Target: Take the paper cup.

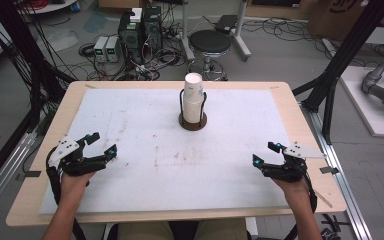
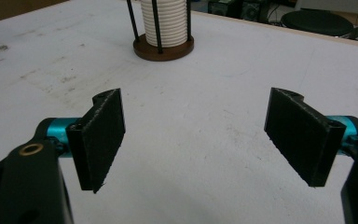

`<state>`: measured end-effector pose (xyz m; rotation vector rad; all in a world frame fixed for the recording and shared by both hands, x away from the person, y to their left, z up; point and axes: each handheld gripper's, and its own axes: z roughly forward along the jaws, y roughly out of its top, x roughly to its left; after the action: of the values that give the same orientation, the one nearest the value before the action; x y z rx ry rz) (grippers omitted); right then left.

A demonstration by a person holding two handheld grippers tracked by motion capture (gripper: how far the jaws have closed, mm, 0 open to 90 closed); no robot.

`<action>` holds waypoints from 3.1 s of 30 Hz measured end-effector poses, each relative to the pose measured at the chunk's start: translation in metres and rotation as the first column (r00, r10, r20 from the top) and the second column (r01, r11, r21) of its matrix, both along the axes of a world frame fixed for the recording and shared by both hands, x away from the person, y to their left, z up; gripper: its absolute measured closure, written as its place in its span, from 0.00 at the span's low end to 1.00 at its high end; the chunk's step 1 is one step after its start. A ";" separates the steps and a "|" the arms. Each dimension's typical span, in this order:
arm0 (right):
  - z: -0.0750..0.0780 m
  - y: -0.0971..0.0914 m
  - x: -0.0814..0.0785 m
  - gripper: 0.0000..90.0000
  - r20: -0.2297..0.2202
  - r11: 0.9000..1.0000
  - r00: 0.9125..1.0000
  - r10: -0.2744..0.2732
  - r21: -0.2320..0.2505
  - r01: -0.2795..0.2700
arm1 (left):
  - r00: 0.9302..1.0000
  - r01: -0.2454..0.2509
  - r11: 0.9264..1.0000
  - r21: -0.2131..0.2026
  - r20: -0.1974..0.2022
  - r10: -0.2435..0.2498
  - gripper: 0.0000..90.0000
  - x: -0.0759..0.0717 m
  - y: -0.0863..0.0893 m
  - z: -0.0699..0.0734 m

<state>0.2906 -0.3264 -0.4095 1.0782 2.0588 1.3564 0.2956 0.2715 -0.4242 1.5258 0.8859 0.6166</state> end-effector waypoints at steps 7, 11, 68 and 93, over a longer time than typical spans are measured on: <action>0.000 0.000 -0.001 0.23 -0.001 1.000 1.000 0.003 -0.004 -0.003 | 1.000 0.010 1.000 -0.006 0.000 -0.010 0.17 0.002 -0.003 0.000; 0.000 0.000 -0.002 0.23 0.000 1.000 1.000 0.004 -0.008 -0.004 | 1.000 0.021 1.000 -0.010 0.000 -0.021 0.17 0.004 -0.005 0.001; 0.004 0.005 -0.001 0.23 -0.008 0.999 0.999 0.050 -0.008 -0.050 | 0.937 0.349 0.935 0.063 -0.027 -0.348 0.17 0.152 -0.162 0.132; 0.003 0.004 -0.002 0.23 -0.010 0.998 0.998 0.059 -0.002 -0.059 | 0.943 0.305 0.937 0.169 -0.191 -0.272 0.24 0.226 -0.222 0.114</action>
<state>0.2886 -0.3226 -0.4062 1.0323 2.1146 1.3797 0.5211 0.0499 -0.3103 1.8666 0.7183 0.3736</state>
